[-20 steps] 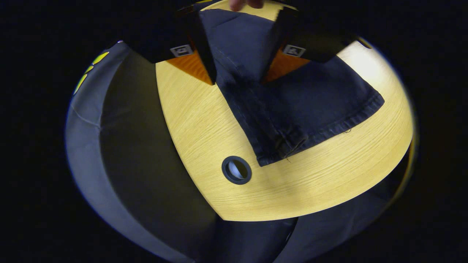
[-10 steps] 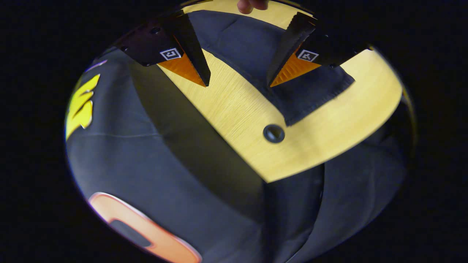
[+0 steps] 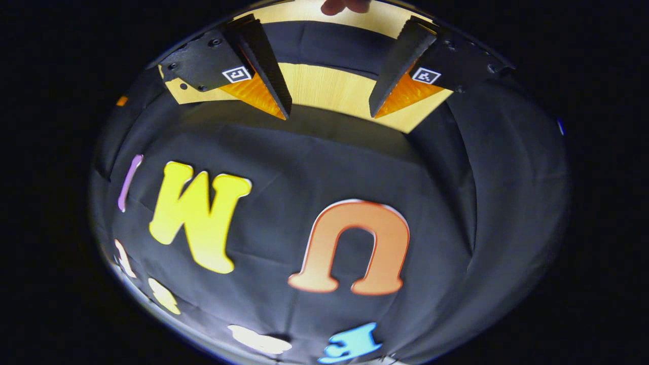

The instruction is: Grasp the waist and the cuffs of the jeans and fold them to make the two legs overlap; first hold the waist and fold one-third of the jeans toward the cuffs, then hold the cuffs and fold the remaining one-third in the same direction to finish folding.

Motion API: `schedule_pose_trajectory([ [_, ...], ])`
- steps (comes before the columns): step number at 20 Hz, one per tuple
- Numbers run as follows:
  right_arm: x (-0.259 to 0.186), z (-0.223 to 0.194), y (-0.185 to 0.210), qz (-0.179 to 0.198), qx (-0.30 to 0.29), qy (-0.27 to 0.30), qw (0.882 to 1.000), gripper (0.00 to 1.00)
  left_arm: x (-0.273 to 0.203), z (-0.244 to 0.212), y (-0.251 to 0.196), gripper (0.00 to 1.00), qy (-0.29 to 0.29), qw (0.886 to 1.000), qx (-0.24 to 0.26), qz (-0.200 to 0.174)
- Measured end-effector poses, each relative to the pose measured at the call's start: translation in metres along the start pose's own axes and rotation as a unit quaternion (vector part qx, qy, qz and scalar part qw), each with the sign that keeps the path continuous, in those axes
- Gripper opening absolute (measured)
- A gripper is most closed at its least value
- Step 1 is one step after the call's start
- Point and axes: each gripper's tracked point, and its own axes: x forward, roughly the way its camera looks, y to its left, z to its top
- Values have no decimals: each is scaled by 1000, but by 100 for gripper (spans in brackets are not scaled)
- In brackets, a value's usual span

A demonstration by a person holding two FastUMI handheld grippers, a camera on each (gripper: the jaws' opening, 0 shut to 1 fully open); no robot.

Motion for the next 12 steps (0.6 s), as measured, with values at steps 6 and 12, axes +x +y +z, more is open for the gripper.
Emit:
schedule_pose_trajectory([
  [6,-68,-31,16,-2,-67,-29,997,98,-86,2,-49,99,-49,998,12,-33],
  [12,-89,-49,-21,-30,-41,-23,998,98,-104,-18,-78,99,-38,998,9,-54],
])
